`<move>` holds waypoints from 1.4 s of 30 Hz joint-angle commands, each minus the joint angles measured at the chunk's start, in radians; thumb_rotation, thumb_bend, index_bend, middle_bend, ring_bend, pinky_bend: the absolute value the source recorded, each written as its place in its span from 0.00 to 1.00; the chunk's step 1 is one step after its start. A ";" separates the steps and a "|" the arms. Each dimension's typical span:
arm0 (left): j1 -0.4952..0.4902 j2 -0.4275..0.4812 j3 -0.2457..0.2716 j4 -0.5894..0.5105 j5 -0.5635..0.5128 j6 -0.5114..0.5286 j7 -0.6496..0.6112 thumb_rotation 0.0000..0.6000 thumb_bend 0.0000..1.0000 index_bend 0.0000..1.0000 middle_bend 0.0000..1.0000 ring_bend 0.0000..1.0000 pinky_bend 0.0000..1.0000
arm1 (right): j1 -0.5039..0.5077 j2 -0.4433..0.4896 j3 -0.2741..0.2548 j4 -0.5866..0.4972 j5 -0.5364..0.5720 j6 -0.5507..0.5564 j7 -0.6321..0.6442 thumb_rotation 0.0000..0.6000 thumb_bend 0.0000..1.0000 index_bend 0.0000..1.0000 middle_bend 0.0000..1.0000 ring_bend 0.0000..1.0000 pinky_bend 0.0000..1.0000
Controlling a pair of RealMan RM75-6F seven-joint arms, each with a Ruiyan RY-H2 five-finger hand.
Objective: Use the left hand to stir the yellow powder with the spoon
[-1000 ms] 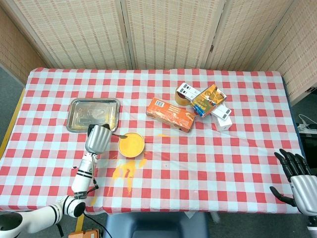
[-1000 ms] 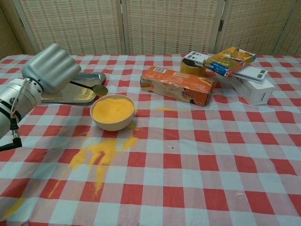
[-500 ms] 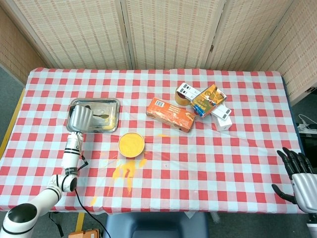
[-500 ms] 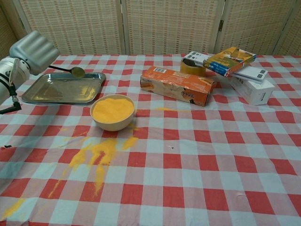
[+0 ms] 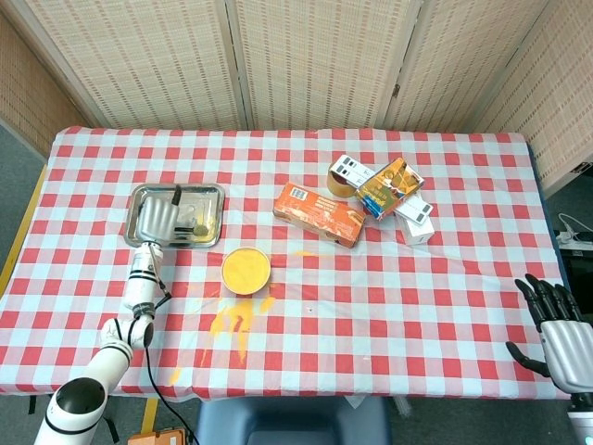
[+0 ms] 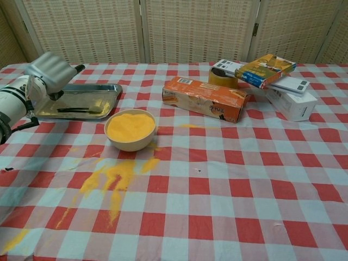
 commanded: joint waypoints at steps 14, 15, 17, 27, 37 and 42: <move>0.362 0.577 0.142 -1.214 0.148 0.357 -0.444 1.00 0.40 0.00 0.36 0.27 0.49 | 0.034 -0.058 0.010 0.049 0.017 -0.054 -0.018 1.00 0.15 0.00 0.00 0.00 0.00; 0.399 0.637 0.168 -1.311 0.165 0.387 -0.453 1.00 0.40 0.00 0.32 0.24 0.46 | 0.041 -0.067 0.013 0.050 0.034 -0.073 -0.030 1.00 0.15 0.00 0.00 0.00 0.00; 0.446 0.704 0.204 -1.405 0.182 0.420 -0.463 1.00 0.40 0.00 0.23 0.13 0.35 | 0.048 -0.074 0.016 0.047 0.058 -0.095 -0.049 1.00 0.15 0.00 0.00 0.00 0.00; 0.561 0.879 0.334 -1.470 0.193 0.397 -0.564 1.00 0.40 0.00 0.00 0.00 0.08 | 0.034 -0.076 0.008 0.025 0.040 -0.055 -0.100 1.00 0.15 0.00 0.00 0.00 0.00; 0.662 0.841 0.353 -1.382 0.226 0.511 -0.560 1.00 0.40 0.00 0.00 0.00 0.05 | 0.010 -0.079 0.007 0.028 0.032 -0.008 -0.122 1.00 0.15 0.00 0.00 0.00 0.00; 0.683 0.789 0.317 -1.314 0.307 0.620 -0.637 1.00 0.40 0.00 0.00 0.00 0.05 | 0.001 -0.075 0.007 0.030 0.032 0.006 -0.118 1.00 0.15 0.00 0.00 0.00 0.00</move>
